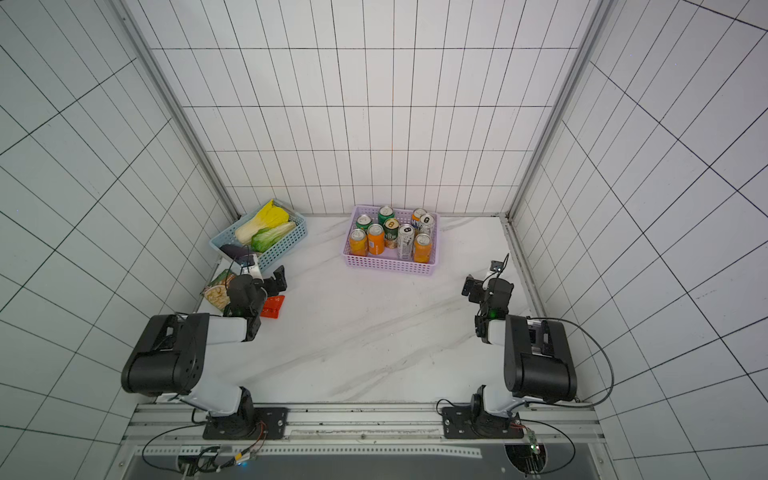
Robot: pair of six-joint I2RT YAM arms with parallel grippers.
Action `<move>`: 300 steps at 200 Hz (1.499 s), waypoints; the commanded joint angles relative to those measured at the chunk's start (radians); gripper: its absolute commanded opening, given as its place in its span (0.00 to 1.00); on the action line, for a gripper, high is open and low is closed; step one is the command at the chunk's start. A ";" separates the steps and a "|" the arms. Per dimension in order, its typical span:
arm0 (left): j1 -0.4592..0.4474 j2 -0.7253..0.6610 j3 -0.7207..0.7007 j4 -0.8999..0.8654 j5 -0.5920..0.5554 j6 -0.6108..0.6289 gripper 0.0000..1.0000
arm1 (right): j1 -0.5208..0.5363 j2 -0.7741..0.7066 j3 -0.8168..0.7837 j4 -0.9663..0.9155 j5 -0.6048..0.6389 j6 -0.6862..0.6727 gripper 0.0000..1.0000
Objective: Take out the drinks from the basket
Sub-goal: Move the basket to the center of the board.
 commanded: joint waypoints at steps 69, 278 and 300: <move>-0.001 -0.010 0.019 0.000 -0.010 0.007 0.98 | 0.008 0.009 0.023 0.004 0.008 -0.006 0.99; -0.268 -0.034 0.771 -1.068 0.424 -0.320 0.95 | -0.150 -0.219 0.498 -1.102 -0.416 0.292 0.99; -0.267 0.067 0.866 -1.130 0.447 -0.306 0.86 | -0.148 -0.135 0.559 -1.116 -0.499 0.307 0.99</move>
